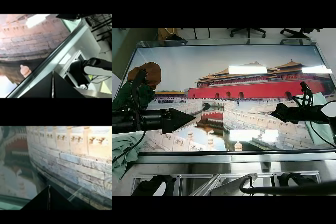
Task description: Fold the shirts.
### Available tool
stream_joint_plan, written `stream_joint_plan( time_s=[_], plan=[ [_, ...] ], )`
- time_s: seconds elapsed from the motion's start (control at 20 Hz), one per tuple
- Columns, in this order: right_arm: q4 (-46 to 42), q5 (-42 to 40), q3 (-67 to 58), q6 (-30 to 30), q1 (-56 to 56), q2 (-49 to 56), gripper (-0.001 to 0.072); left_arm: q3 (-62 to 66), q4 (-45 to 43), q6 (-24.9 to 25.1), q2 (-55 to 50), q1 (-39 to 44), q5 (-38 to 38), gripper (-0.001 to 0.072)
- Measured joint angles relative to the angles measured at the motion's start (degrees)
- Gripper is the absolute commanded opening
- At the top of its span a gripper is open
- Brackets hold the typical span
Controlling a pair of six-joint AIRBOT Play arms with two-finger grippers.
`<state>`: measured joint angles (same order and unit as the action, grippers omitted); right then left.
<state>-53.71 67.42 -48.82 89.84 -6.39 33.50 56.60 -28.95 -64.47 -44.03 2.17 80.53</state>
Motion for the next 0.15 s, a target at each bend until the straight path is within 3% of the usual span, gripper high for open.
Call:
stream_joint_plan(
  time_s=[0.15],
  plan=[
    [0.0,0.0,0.0,0.0,0.0,0.0,0.0023,-0.2,0.0,0.0,0.5,0.0,0.0,0.0012]
  ],
)
